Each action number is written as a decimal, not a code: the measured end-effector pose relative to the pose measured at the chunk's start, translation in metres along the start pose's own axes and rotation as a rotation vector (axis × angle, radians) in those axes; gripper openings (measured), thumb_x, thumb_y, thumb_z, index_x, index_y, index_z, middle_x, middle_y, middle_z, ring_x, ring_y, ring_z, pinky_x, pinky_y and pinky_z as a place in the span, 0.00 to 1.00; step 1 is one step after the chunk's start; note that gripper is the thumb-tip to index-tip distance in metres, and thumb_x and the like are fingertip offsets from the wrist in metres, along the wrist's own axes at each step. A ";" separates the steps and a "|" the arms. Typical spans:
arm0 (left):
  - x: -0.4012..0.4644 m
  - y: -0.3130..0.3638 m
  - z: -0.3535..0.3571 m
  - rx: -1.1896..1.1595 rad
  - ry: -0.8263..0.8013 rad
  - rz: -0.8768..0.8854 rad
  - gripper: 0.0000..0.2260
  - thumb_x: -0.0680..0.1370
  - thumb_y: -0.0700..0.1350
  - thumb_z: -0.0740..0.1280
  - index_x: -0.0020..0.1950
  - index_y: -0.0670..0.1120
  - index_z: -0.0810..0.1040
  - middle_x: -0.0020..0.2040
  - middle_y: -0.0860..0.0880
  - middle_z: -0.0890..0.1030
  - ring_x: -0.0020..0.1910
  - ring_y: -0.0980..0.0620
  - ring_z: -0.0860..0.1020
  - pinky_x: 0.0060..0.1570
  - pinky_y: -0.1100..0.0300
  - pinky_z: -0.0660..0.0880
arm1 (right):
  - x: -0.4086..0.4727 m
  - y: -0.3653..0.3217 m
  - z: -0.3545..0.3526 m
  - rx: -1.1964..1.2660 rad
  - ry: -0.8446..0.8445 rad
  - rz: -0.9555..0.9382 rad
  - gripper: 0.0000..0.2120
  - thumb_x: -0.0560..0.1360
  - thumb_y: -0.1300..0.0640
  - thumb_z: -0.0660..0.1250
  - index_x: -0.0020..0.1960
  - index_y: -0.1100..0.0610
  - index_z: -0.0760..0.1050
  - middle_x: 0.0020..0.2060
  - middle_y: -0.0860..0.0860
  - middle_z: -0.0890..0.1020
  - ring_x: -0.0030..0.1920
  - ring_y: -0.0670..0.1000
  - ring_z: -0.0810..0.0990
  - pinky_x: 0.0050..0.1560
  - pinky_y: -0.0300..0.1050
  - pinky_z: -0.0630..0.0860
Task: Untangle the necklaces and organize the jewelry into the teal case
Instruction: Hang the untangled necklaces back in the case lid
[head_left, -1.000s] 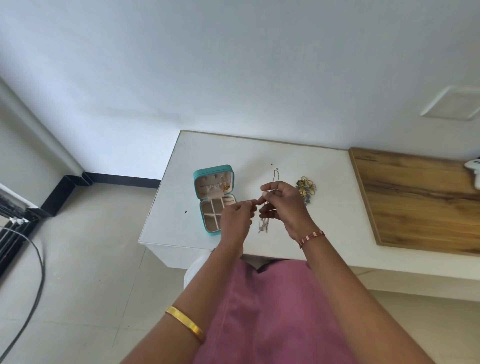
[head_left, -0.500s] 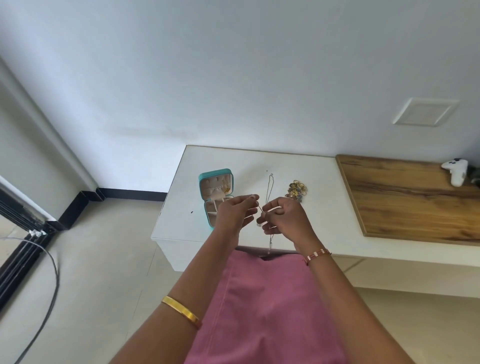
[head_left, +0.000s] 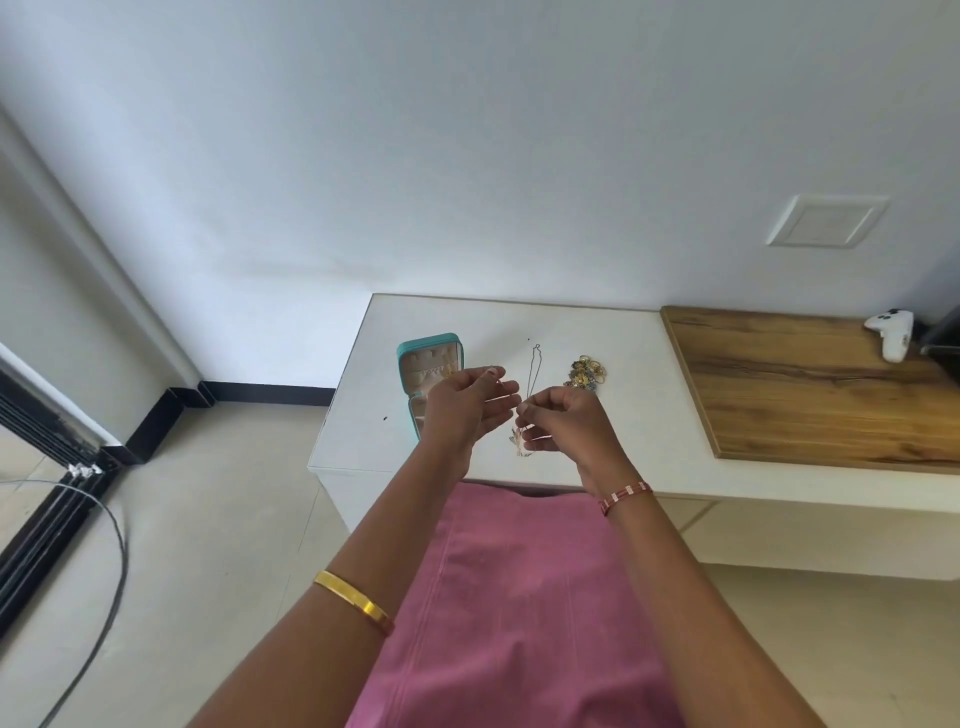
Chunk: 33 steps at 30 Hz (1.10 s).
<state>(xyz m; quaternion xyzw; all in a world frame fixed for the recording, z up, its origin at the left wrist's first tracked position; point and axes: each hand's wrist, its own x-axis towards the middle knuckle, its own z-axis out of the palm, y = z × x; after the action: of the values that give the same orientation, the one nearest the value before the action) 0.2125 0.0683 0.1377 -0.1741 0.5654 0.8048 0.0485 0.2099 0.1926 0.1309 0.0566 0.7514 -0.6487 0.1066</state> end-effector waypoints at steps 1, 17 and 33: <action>-0.001 0.001 0.000 -0.002 -0.001 0.002 0.06 0.80 0.40 0.61 0.46 0.43 0.76 0.41 0.45 0.81 0.40 0.48 0.81 0.48 0.56 0.78 | -0.001 -0.001 0.000 0.020 -0.003 0.009 0.07 0.74 0.65 0.66 0.38 0.60 0.75 0.33 0.56 0.79 0.29 0.52 0.75 0.32 0.42 0.77; -0.012 0.000 0.007 -0.007 -0.013 -0.004 0.07 0.80 0.39 0.60 0.45 0.43 0.76 0.37 0.45 0.77 0.35 0.48 0.79 0.35 0.60 0.80 | -0.012 -0.005 -0.012 -0.089 -0.078 0.012 0.12 0.74 0.53 0.68 0.39 0.61 0.77 0.24 0.50 0.70 0.20 0.43 0.65 0.23 0.36 0.61; -0.008 -0.002 -0.006 0.205 -0.130 -0.294 0.10 0.79 0.41 0.62 0.38 0.42 0.75 0.31 0.48 0.68 0.27 0.56 0.62 0.26 0.66 0.63 | -0.005 -0.009 -0.025 0.527 -0.004 0.209 0.06 0.75 0.61 0.63 0.42 0.60 0.78 0.22 0.50 0.73 0.22 0.46 0.68 0.23 0.35 0.66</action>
<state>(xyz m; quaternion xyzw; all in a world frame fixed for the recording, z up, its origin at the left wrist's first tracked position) 0.2218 0.0643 0.1368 -0.1965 0.6084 0.7369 0.2195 0.2109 0.2159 0.1441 0.1582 0.5469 -0.8072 0.1561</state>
